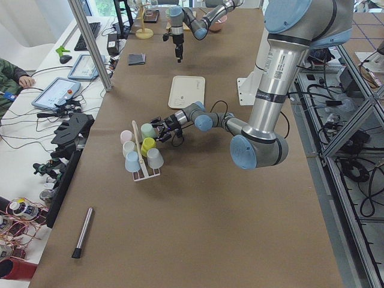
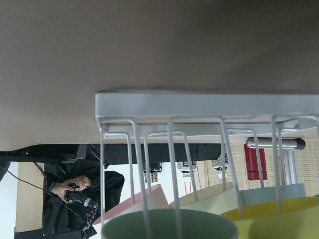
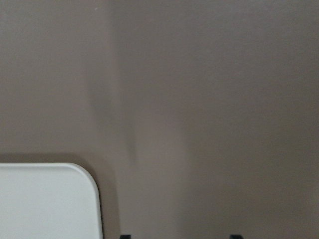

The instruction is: Pick up and place green cup on tray

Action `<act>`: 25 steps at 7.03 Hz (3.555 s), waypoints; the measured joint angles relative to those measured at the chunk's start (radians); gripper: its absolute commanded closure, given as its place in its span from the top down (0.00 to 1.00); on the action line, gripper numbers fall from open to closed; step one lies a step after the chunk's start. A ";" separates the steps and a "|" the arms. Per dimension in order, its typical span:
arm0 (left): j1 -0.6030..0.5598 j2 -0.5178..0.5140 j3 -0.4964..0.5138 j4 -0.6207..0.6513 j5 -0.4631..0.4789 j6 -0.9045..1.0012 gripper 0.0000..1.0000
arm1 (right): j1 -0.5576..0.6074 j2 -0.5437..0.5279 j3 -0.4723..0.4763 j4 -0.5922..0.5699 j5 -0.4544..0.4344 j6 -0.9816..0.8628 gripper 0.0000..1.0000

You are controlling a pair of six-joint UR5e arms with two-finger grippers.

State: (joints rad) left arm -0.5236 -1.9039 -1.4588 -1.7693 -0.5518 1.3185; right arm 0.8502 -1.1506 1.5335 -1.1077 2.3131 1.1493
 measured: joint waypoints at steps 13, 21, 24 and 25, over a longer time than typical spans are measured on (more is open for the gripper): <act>-0.001 -0.020 0.057 -0.091 0.027 0.001 0.63 | 0.651 -0.473 0.249 -0.612 -0.083 -1.227 1.00; -0.013 0.037 0.021 -0.333 0.026 0.226 0.63 | 0.662 -0.485 0.177 -0.631 -0.063 -1.237 1.00; -0.023 0.041 -0.007 -0.341 0.026 0.269 0.63 | 0.664 -0.487 0.175 -0.623 -0.013 -1.196 1.00; -0.027 0.043 -0.020 -0.341 0.026 0.283 0.63 | 0.664 -0.489 0.177 -0.623 0.002 -1.195 1.00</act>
State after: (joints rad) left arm -0.5510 -1.8606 -1.4784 -2.1105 -0.5262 1.6015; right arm 1.5140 -1.6397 1.7110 -1.7306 2.3147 -0.0452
